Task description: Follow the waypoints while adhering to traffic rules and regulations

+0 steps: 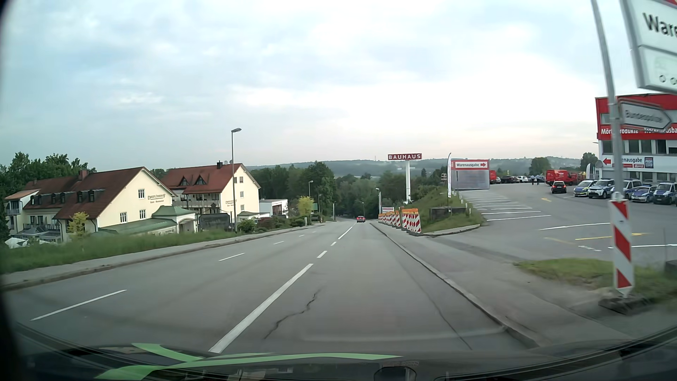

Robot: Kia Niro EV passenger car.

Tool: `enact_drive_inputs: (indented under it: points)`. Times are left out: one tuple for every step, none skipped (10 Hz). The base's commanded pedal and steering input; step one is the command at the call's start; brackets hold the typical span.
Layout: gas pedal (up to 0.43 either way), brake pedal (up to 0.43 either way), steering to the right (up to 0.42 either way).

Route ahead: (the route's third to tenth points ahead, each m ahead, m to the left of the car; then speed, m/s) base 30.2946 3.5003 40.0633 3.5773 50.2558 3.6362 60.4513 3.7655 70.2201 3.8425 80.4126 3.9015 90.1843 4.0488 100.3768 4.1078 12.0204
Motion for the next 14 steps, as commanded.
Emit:
enact_drive_inputs:
  points:
    - [0.000,0.067,0.000]
    - [0.000,0.067,0.000]
    - [0.000,0.067,0.000]
    - [0.000,0.073,0.000]
    - [0.000,0.067,0.000]
    - [0.000,0.067,-0.001]
    - [0.000,0.073,-0.001]
    - [0.000,0.073,-0.001]
    - [0.000,0.073,-0.001]
    - [0.000,0.073,-0.002]
    - [0.000,0.073,-0.001]
    - [0.000,0.073,-0.001]
    - [0.000,0.073,-0.001]
    - [0.000,0.073,-0.001]
